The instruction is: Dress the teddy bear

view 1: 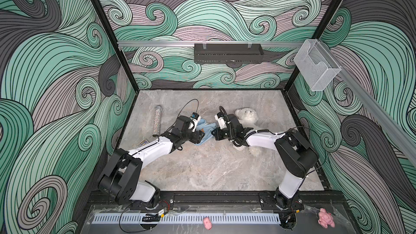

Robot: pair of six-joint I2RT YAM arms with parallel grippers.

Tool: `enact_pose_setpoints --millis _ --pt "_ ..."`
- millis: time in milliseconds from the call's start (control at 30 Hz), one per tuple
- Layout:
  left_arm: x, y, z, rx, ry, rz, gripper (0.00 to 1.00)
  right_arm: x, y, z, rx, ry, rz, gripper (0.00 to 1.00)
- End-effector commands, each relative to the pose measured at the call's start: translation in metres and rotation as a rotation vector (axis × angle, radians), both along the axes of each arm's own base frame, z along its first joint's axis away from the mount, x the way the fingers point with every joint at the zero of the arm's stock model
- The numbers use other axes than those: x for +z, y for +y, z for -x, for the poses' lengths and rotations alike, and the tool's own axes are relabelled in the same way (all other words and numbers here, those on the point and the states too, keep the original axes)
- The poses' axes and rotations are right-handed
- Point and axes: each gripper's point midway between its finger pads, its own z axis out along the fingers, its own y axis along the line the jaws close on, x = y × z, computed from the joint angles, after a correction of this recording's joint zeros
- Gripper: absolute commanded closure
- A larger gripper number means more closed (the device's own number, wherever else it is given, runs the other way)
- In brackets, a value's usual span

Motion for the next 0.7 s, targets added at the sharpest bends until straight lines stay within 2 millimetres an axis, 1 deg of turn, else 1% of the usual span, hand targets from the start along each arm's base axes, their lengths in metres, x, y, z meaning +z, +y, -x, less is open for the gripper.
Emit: enact_pose_setpoints --millis 0,100,267,333,467,533,667 --pt "0.005 -0.009 -0.014 -0.136 -0.127 -0.118 0.31 0.013 0.002 0.007 0.045 0.046 -0.098 0.91" --pt "-0.005 -0.014 -0.015 -0.185 -0.109 -0.151 0.30 0.016 -0.001 0.005 0.039 0.069 -0.129 0.91" --pt "-0.015 -0.028 -0.010 -0.268 -0.090 -0.163 0.25 0.018 -0.003 0.000 0.025 0.080 -0.155 0.92" --pt "-0.021 -0.029 -0.010 -0.284 -0.099 -0.194 0.24 0.018 -0.003 -0.001 0.021 0.081 -0.156 0.92" --pt "-0.031 -0.026 -0.016 -0.274 -0.095 -0.260 0.22 0.019 -0.003 -0.001 0.019 0.084 -0.159 0.91" --pt "-0.034 -0.024 -0.021 -0.260 -0.100 -0.288 0.21 0.020 -0.003 -0.001 0.020 0.085 -0.164 0.91" --pt "-0.036 -0.026 -0.026 -0.258 -0.114 -0.314 0.23 0.018 -0.001 -0.001 0.021 0.092 -0.164 0.92"
